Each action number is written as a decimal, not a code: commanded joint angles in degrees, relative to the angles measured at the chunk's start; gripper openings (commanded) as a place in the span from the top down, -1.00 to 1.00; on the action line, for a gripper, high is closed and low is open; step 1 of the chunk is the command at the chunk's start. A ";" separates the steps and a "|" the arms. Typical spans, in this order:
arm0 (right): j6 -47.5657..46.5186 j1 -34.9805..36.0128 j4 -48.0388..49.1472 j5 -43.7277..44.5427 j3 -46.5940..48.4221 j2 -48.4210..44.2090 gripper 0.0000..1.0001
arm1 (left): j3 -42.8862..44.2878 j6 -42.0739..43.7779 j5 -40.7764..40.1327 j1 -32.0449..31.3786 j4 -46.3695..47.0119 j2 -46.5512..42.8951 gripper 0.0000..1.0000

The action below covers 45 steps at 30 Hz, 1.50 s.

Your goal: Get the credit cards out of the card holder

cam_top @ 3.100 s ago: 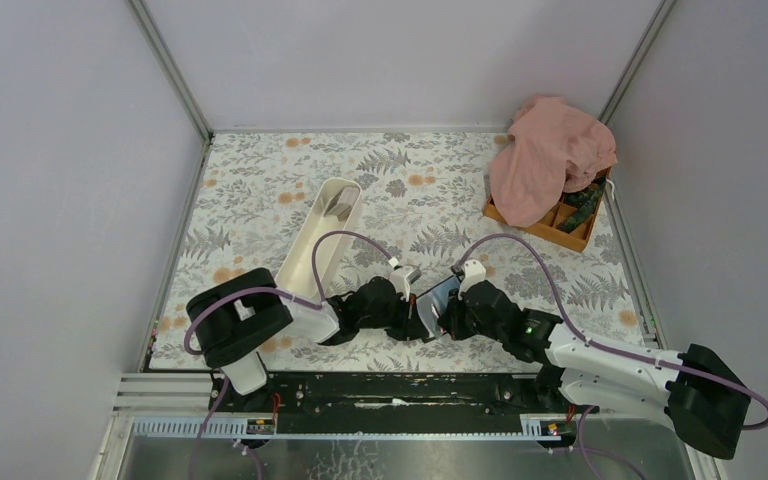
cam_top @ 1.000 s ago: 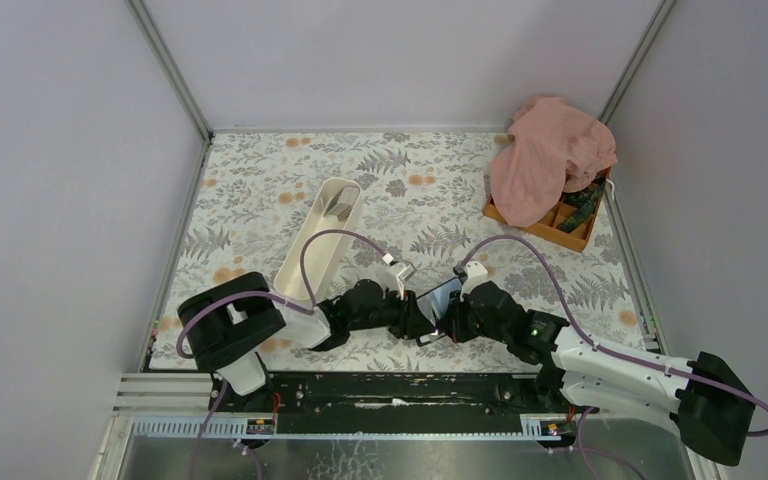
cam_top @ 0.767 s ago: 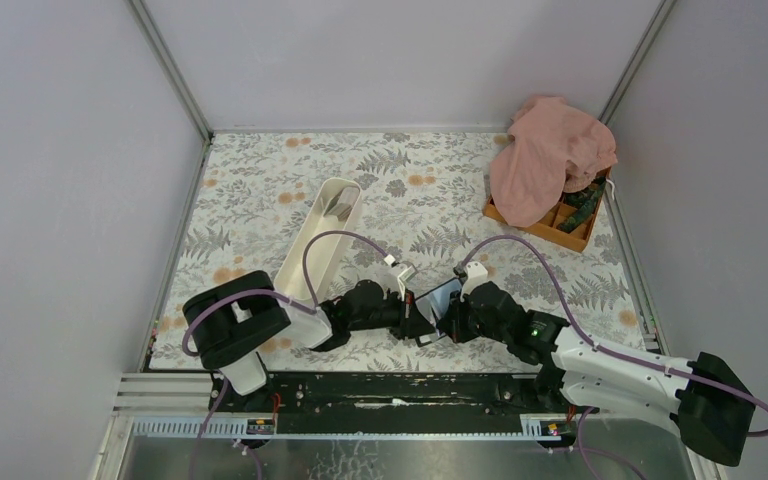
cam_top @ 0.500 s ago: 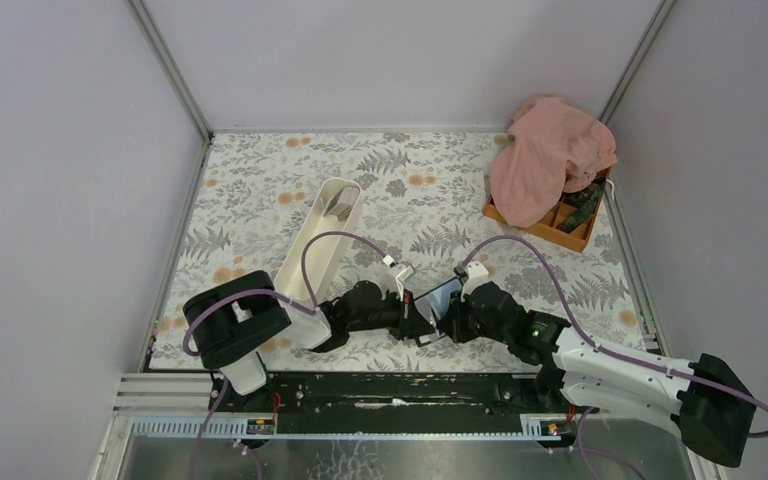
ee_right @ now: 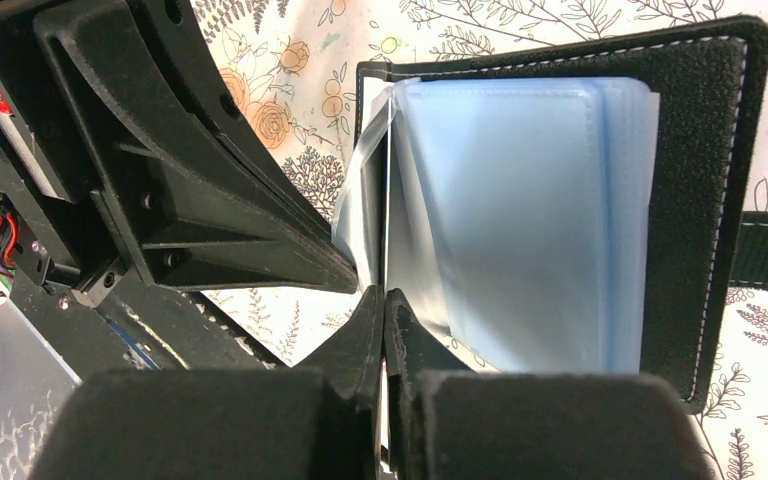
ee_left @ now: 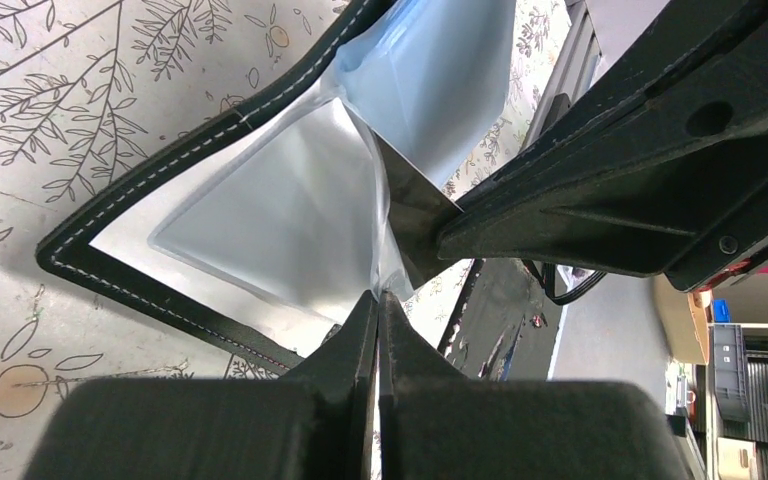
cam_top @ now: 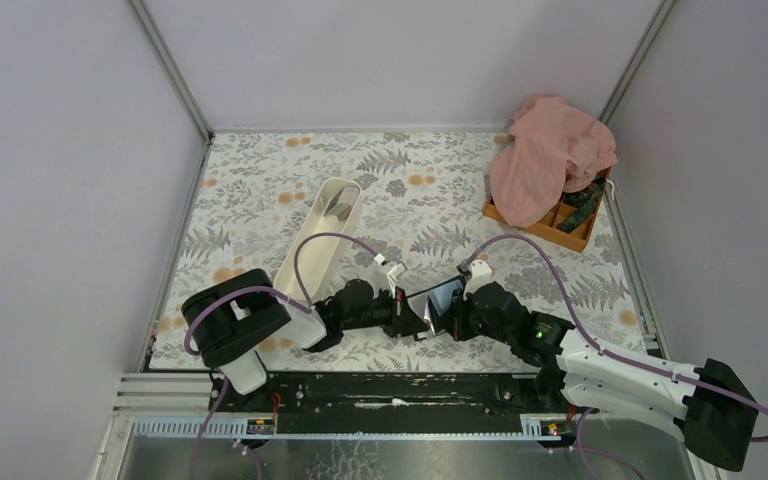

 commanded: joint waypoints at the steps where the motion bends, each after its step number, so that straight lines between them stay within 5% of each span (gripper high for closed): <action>1: -0.28 0.41 -0.95 0.24 0.46 -0.66 1.00 | -0.90 0.62 -3.09 1.52 -0.20 -0.62 1.00; 22: -3.64 -0.53 -12.34 1.87 5.52 -8.84 1.00 | 1.18 -4.51 3.23 7.24 4.46 9.40 1.00; 26: -4.19 -0.70 -15.42 5.07 7.29 -10.62 1.00 | 1.99 -4.17 4.72 7.16 3.65 8.22 0.69; 36: -3.29 -0.80 -17.15 10.12 7.56 -12.28 1.00 | 6.67 7.42 -4.94 6.08 -16.90 -10.10 -0.86; 41: -3.26 -0.78 -15.78 11.26 7.85 -15.77 1.00 | 5.49 9.97 -15.21 6.06 -21.25 -17.88 -0.91; 45: -4.99 -0.81 -11.14 6.87 7.46 -18.36 1.00 | 1.67 2.66 -20.26 7.25 -21.30 -23.08 -0.58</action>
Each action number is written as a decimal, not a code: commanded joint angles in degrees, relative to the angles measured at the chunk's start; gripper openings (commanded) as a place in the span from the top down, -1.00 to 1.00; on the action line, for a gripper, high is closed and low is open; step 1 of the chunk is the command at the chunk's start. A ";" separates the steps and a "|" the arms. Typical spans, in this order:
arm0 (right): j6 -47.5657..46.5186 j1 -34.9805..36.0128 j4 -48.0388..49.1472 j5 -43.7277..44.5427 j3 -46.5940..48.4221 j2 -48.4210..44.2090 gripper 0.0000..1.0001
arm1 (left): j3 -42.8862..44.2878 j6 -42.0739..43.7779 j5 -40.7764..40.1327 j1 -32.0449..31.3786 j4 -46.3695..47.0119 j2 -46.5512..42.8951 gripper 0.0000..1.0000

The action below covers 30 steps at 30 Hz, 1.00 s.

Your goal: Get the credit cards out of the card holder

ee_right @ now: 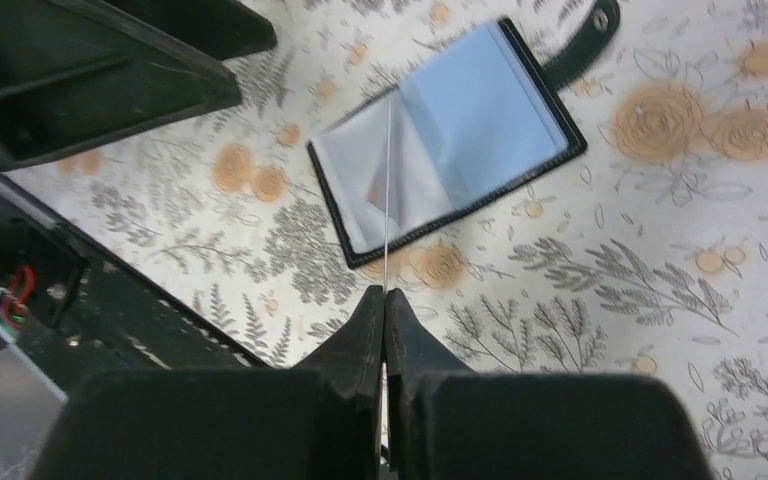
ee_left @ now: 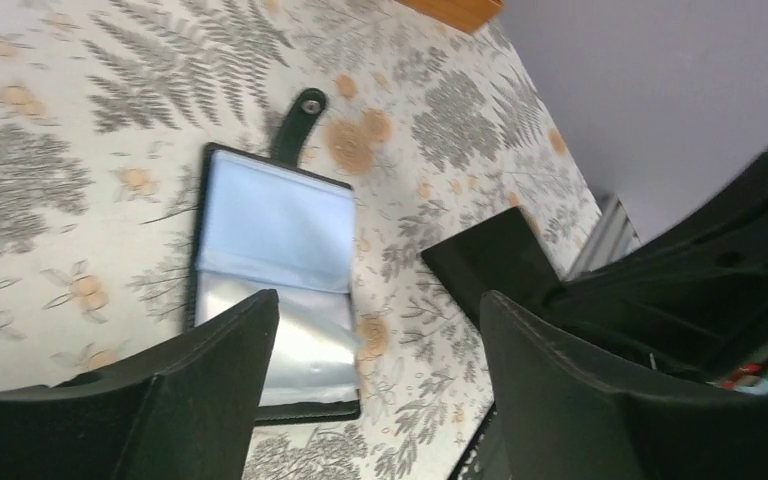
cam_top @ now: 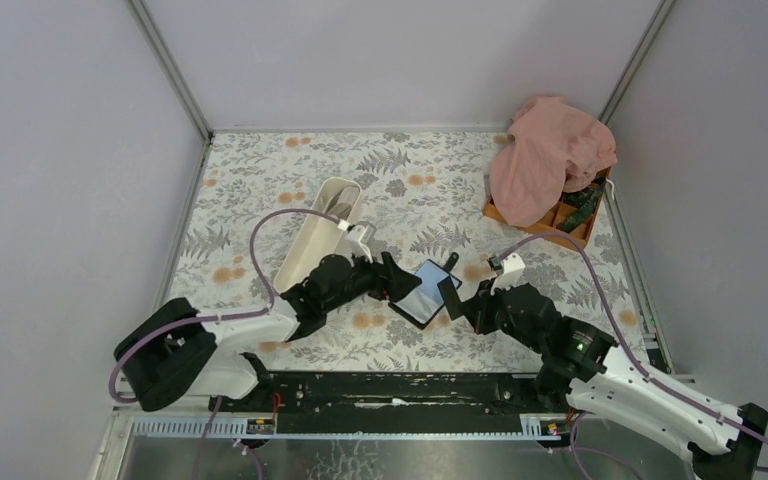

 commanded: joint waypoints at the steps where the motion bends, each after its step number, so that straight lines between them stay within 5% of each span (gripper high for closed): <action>1: -2.10 -0.35 7.76 -3.54 1.64 -2.28 1.00 | -5.97 -6.84 -8.60 2.10 0.23 -5.08 -0.55; 5: -2.24 -0.32 13.43 -8.71 1.44 -0.76 1.00 | -14.45 -11.58 4.54 8.48 24.89 -5.28 -0.92; 9: -1.80 -0.36 21.56 -13.88 0.60 -0.15 1.00 | -12.08 -5.71 4.37 5.89 17.59 -12.81 -0.98; 14: -1.57 -0.32 29.20 -20.35 0.77 3.53 1.00 | -12.99 -5.86 7.60 5.68 21.10 -17.74 -0.81; 30: -1.31 -0.30 36.49 -22.55 -0.28 3.45 1.00 | -15.79 -7.77 9.90 2.76 32.37 -16.76 -0.66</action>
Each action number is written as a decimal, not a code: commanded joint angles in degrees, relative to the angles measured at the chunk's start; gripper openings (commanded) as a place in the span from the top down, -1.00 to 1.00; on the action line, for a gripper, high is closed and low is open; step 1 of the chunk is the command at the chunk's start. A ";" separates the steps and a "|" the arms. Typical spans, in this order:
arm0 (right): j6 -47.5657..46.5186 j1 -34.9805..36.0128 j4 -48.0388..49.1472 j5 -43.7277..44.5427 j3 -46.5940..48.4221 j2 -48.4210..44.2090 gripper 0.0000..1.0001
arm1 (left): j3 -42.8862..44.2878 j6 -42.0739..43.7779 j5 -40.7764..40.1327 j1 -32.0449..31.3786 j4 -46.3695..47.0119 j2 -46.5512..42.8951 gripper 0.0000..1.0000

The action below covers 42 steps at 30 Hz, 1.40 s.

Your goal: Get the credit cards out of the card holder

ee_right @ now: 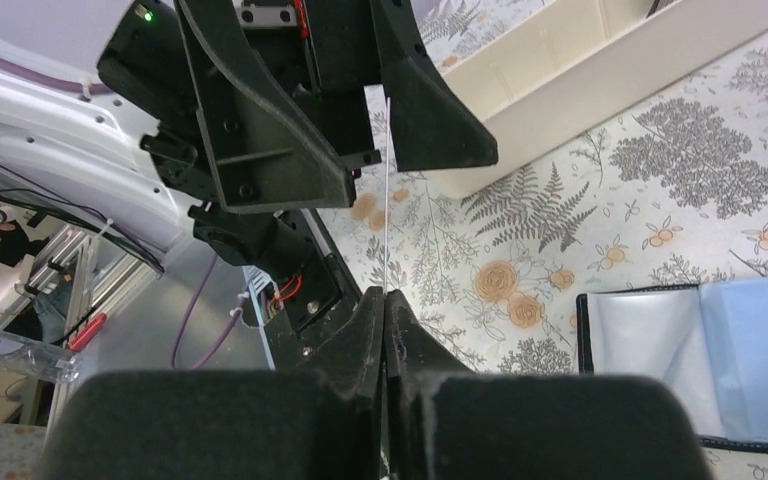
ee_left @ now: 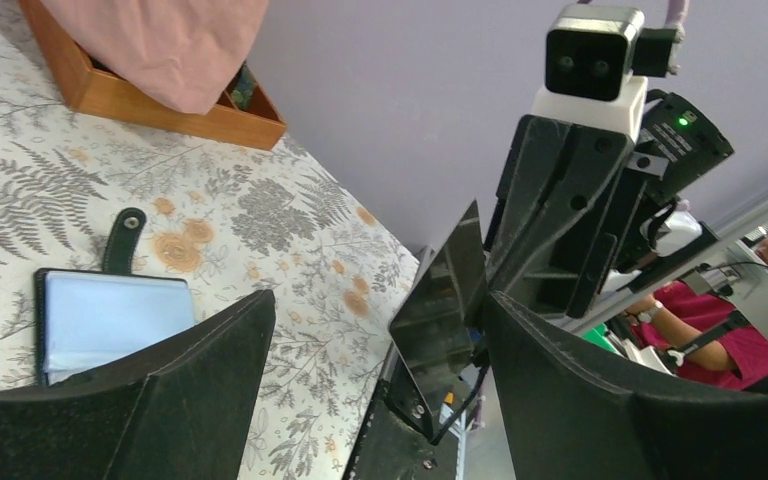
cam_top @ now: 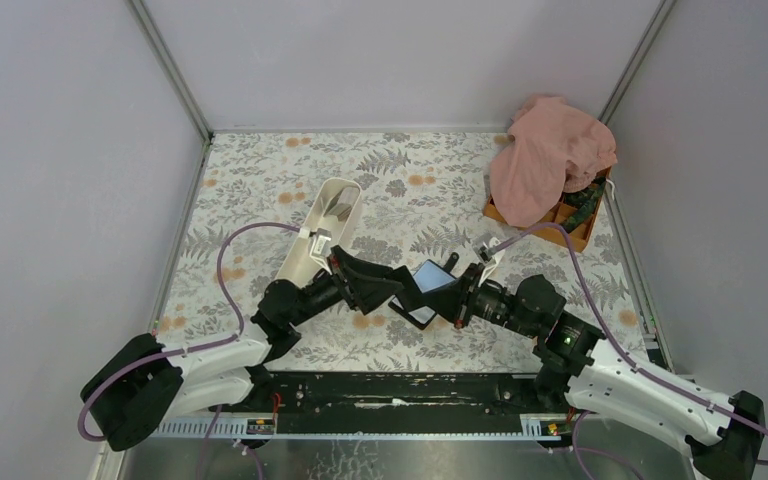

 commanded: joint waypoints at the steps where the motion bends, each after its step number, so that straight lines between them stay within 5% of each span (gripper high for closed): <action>1: -0.45 -0.14 4.66 0.18 -0.24 -0.97 1.00 | -1.79 -0.36 0.21 -1.41 8.69 0.06 -0.66; 5: -0.62 -0.17 6.42 -0.13 0.04 0.51 1.00 | -2.10 1.29 -0.89 -3.44 9.28 0.32 -0.61; 13: -0.86 -0.19 7.63 -0.80 0.49 3.06 1.00 | -1.56 1.06 -0.86 -3.96 12.03 2.64 -0.08; 20: -1.54 -0.18 5.20 -0.89 0.73 1.56 1.00 | -1.15 5.19 -3.46 -3.90 5.17 -1.68 -0.28; 26: -1.28 -0.13 4.34 -1.35 0.42 -0.72 1.00 | -1.04 7.70 -4.97 -3.94 1.39 -6.11 -0.24; 33: -1.10 -0.18 3.57 -2.42 0.68 -1.60 1.00 | -1.86 6.24 -5.41 -3.90 4.23 -5.98 0.20; 40: -0.80 -0.11 3.07 -1.50 -0.42 -2.37 1.00 | -1.77 5.70 -5.47 -3.90 4.30 -6.69 0.96; 42: -0.92 -0.14 2.74 -0.80 -0.51 -2.68 1.00 | -1.78 5.74 -5.44 -3.92 4.10 -7.17 1.00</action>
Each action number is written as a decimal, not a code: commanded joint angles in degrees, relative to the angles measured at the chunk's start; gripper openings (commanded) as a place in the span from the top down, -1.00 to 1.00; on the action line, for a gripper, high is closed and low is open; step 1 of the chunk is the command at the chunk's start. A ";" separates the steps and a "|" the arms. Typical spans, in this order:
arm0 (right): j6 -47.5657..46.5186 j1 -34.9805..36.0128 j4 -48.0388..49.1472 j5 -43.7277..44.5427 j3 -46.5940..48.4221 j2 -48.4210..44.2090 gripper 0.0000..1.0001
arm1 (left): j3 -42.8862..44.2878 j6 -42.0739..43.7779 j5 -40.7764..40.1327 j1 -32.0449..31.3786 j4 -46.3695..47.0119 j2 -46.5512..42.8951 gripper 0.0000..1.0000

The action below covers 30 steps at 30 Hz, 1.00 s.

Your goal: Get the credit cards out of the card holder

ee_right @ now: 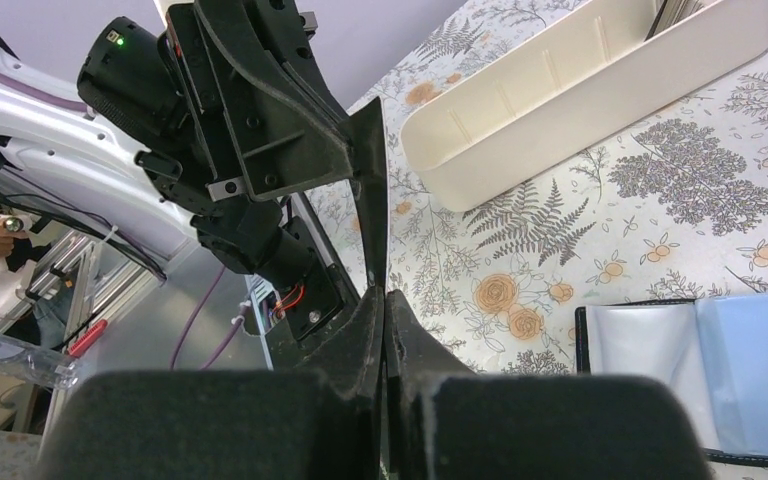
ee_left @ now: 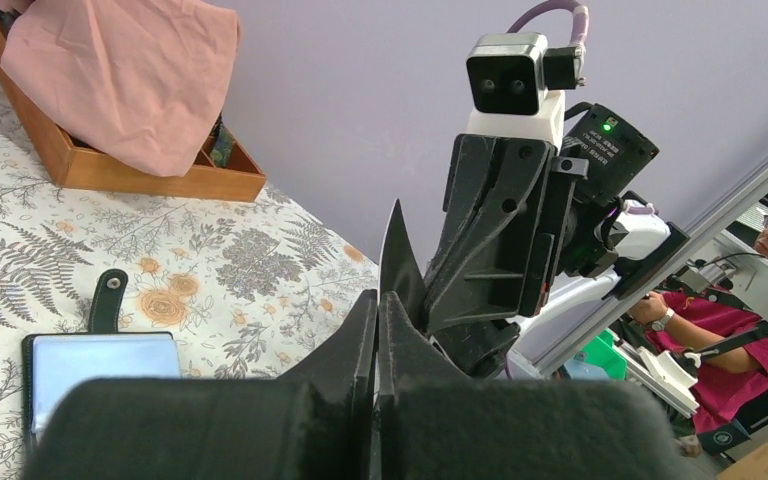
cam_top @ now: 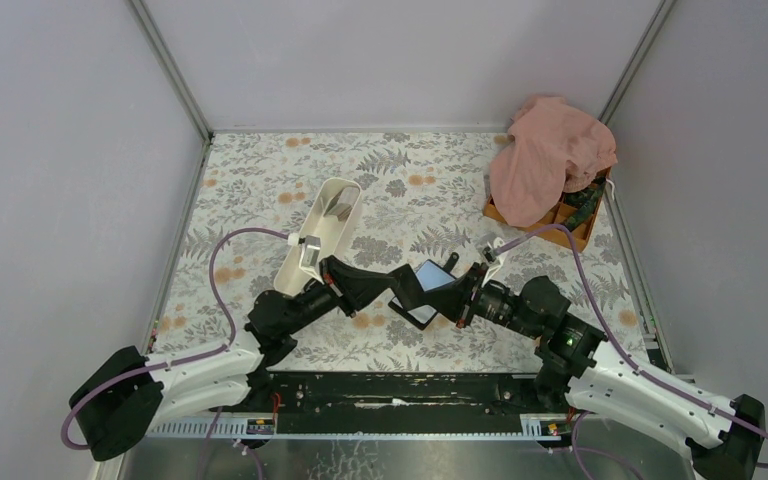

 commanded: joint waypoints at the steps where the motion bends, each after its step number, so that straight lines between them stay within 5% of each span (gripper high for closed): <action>1: -0.54 0.06 1.20 -0.03 -0.09 -1.20 0.99 | -0.07 1.08 -1.10 -0.03 1.40 -1.11 1.00; 14: -1.95 0.07 -6.92 7.07 1.50 -4.15 -0.16 | 5.78 10.56 -11.27 0.01 -15.64 -6.41 1.00; 18: -2.68 0.08 -11.76 12.37 1.83 -5.34 -0.22 | 9.76 20.66 -19.45 0.06 -22.81 -6.56 1.00; 22: -2.83 0.09 -12.36 12.05 1.00 -5.11 -0.23 | 10.01 33.53 -30.04 1.17 -18.18 -4.38 1.00; 27: -4.83 0.03 -12.77 12.10 1.04 -2.93 -0.22 | 14.06 44.75 -30.86 8.96 -15.92 4.84 1.00; 30: -5.80 0.10 -12.99 12.58 1.43 -0.31 -0.22 | 11.40 49.58 -25.36 15.11 -2.14 11.69 1.00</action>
